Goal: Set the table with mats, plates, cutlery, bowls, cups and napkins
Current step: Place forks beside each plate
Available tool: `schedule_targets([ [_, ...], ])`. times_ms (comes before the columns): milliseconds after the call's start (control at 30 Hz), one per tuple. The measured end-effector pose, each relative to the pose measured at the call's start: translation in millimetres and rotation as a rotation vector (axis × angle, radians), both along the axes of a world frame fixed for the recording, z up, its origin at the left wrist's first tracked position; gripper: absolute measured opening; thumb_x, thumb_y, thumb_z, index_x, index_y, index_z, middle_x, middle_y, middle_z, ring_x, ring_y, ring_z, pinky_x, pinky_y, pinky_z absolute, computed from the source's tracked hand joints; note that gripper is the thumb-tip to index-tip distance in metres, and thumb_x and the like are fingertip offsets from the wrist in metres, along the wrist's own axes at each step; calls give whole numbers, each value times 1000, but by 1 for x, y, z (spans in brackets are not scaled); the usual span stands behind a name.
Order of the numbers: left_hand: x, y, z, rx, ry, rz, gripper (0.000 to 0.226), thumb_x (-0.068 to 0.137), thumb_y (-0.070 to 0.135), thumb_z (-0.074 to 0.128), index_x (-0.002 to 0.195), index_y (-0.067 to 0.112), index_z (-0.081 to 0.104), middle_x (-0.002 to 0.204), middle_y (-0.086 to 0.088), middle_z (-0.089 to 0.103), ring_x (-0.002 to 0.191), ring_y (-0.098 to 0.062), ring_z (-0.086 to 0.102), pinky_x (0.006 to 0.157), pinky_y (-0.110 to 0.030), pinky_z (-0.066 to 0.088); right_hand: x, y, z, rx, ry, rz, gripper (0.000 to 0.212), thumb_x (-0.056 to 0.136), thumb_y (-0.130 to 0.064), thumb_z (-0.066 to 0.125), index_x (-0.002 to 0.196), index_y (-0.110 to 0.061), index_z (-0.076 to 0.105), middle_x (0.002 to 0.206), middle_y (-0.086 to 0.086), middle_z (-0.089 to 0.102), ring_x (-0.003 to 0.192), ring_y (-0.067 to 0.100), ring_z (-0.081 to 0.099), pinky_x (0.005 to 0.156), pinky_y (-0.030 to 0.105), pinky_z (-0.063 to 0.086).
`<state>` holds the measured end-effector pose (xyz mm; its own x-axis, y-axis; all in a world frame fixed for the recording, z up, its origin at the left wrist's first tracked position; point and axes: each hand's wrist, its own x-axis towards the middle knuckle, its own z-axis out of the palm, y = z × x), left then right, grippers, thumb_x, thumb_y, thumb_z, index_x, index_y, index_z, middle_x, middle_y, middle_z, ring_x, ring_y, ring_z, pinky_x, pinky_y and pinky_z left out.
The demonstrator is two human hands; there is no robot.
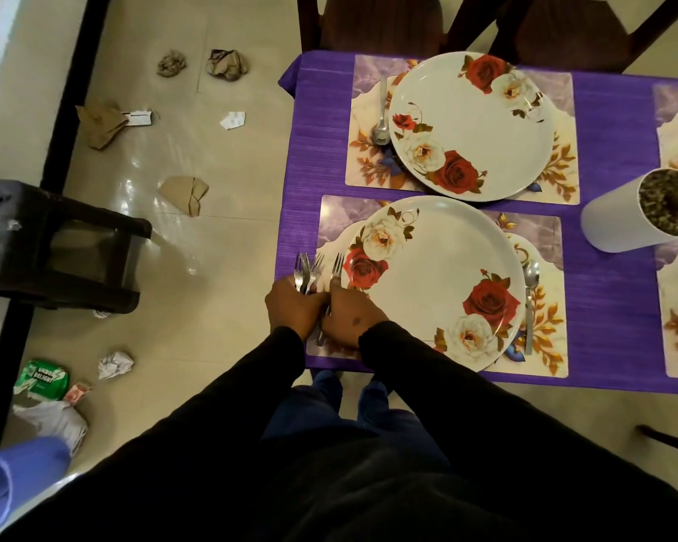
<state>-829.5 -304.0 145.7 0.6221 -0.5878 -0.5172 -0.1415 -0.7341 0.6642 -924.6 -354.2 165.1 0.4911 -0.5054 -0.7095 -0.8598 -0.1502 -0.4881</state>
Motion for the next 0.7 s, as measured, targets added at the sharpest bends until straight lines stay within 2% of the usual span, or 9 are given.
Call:
schedule_targets([
  [100,1,0,-1,-1,-8,4,14,84,18,79,90,9,70,83,-3,69,67,-13,61,58,-14,42,3,-4,2,21,-15,10,83,92,-24,57,158,-13,7,122,15,62,104,30,64,88,35,54],
  [167,1,0,-1,-3,-12,5,12,84,18,79,89,10,71,82,-3,68,65,-10,60,58,-13,41,5,-7,3,11,-14,21,80,93,-23,57,157,-15,10,116,13,65,101,29,65,86,35,54],
  [267,1,0,-1,-10,-20,2,10,85,16,78,83,15,67,78,0,66,62,-3,57,57,-12,39,5,-10,3,13,1,54,80,94,-23,55,158,-18,8,117,13,65,102,29,65,90,36,54],
  [367,0,0,-1,-15,-40,-20,9,86,17,76,82,15,68,75,2,65,61,-2,56,54,-8,36,3,-8,3,-23,10,66,81,93,-24,53,158,-21,5,112,13,66,95,28,65,86,38,56],
  [467,1,0,-2,-21,-72,-41,11,88,23,75,88,12,72,75,4,64,62,-2,56,52,-5,38,3,-3,1,-42,60,66,88,90,-27,56,157,-17,0,115,15,63,93,28,66,82,39,57],
  [567,0,0,-5,-23,-101,-49,21,90,31,73,93,11,72,82,3,65,67,-6,57,61,-12,38,5,-2,-3,-34,87,68,89,89,-28,58,157,-13,2,114,14,63,93,28,67,84,41,59],
  [633,0,-1,-5,-28,-105,-54,22,91,32,72,96,10,72,84,3,65,72,-9,58,71,-19,41,6,-6,-3,-19,86,69,90,89,-26,59,157,-12,2,108,12,65,91,26,67,84,41,59],
  [700,-1,-1,-5,-33,-120,-75,23,93,30,71,96,8,72,86,0,68,73,-11,58,73,-21,42,7,-8,-3,-14,91,86,92,88,-24,59,157,-12,-1,106,12,65,91,27,66,83,39,58],
])
